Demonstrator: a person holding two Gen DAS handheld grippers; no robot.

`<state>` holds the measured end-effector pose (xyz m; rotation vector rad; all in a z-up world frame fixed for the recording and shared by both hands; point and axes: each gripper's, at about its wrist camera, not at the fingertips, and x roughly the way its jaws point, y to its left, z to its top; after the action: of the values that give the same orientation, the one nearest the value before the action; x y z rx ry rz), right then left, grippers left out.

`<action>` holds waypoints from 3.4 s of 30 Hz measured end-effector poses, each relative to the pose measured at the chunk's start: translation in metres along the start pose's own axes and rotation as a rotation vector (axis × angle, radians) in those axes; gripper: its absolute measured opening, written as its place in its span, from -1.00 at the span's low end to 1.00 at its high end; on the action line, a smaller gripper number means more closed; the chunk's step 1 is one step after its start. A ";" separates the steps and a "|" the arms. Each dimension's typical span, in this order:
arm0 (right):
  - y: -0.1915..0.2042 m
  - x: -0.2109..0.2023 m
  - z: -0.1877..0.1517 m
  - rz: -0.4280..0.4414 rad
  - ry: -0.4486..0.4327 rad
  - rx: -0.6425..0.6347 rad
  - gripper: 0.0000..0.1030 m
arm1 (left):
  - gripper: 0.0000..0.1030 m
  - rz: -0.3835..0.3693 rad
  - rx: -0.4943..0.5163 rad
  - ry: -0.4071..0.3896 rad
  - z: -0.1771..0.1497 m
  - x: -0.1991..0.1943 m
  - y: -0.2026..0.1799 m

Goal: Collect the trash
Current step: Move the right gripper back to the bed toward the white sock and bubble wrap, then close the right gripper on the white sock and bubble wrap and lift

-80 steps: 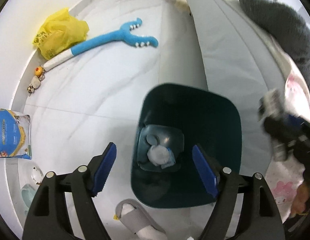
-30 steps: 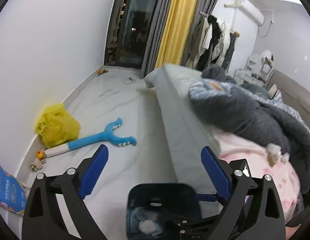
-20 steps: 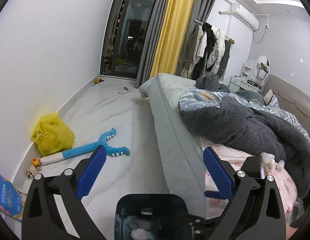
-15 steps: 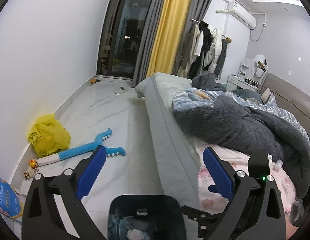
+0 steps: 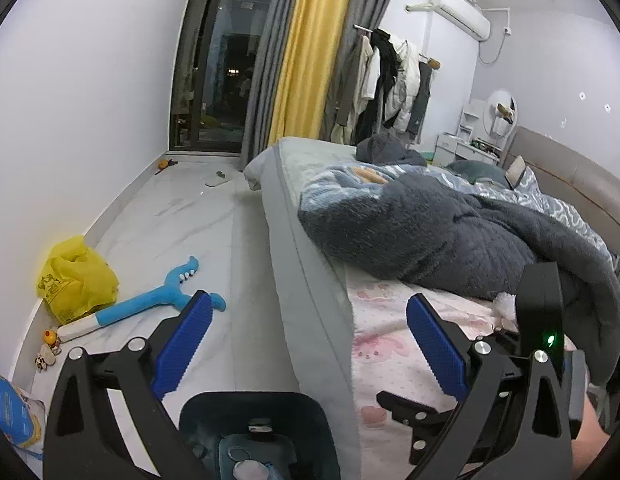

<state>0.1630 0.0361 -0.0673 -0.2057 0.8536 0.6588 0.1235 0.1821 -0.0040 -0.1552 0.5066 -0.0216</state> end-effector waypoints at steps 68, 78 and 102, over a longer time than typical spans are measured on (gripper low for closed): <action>-0.283 -0.082 -0.059 -0.243 -0.076 0.297 0.81 | 0.92 -0.257 0.163 0.188 -0.037 0.093 -0.198; -0.326 -0.084 -0.087 -0.097 -0.104 0.519 0.21 | 0.92 -0.278 0.219 0.207 -0.047 0.102 -0.228; -0.345 -0.107 -0.094 -0.079 -0.212 0.596 -0.22 | 0.88 -0.274 0.219 0.275 -0.065 0.135 -0.262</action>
<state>0.2646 -0.3228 -0.0783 0.3612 0.7970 0.3229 0.2143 -0.0943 -0.0851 -0.0051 0.7504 -0.3694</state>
